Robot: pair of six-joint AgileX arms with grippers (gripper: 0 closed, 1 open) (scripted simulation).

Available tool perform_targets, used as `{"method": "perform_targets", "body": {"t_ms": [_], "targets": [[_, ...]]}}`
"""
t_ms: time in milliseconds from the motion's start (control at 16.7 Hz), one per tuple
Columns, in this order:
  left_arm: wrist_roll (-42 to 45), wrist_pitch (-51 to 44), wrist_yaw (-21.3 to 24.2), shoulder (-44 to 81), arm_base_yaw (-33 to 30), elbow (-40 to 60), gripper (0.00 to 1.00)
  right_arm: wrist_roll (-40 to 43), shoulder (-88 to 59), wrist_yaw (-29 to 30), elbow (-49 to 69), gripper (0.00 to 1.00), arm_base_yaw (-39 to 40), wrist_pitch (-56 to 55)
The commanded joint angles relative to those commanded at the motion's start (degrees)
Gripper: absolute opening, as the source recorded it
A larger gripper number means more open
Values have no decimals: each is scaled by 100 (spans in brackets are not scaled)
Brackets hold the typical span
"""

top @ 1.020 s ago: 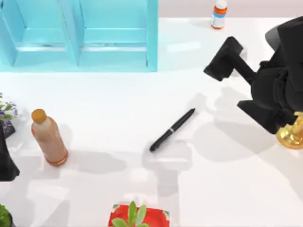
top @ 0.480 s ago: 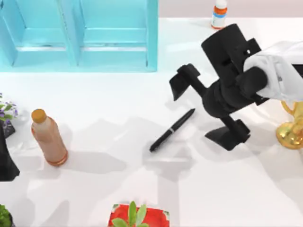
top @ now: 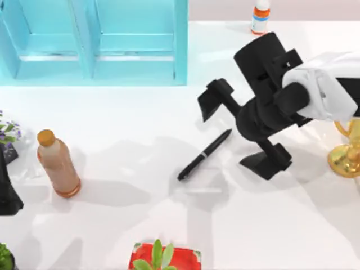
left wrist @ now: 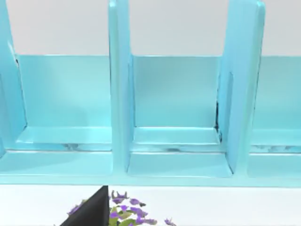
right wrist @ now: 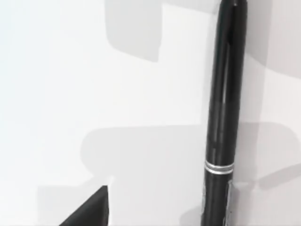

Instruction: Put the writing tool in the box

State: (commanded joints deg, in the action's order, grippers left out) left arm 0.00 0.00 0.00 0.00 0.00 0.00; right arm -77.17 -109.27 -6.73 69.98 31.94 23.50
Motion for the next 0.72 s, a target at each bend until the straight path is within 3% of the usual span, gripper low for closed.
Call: {"method": "perform_targets", "body": {"t_ms": [420,720], "targets": [[0,0,0,0,0,0,100,-132,-1476,77,396,100,133,-1065],[0,0,0,0,0,0,100,-144,-1618,85,433,100,146,-1185]]}}
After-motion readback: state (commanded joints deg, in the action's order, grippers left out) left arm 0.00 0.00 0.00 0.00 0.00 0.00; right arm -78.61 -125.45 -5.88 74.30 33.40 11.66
